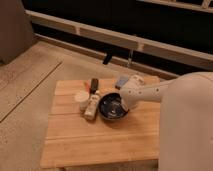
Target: Drag the ceramic bowl in a circle
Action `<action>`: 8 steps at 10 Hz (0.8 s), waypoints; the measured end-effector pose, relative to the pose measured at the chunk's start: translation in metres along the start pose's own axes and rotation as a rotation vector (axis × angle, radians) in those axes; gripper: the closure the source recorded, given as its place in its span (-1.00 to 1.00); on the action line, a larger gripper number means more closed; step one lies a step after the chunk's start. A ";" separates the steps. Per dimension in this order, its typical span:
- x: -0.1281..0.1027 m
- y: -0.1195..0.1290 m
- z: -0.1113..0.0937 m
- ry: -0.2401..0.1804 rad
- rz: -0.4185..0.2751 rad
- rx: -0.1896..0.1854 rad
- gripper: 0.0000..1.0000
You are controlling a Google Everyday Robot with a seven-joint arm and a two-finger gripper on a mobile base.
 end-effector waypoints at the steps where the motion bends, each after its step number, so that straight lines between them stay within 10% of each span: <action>1: 0.005 -0.016 -0.001 0.002 0.021 0.015 1.00; 8: -0.022 -0.116 0.011 0.032 0.168 0.174 1.00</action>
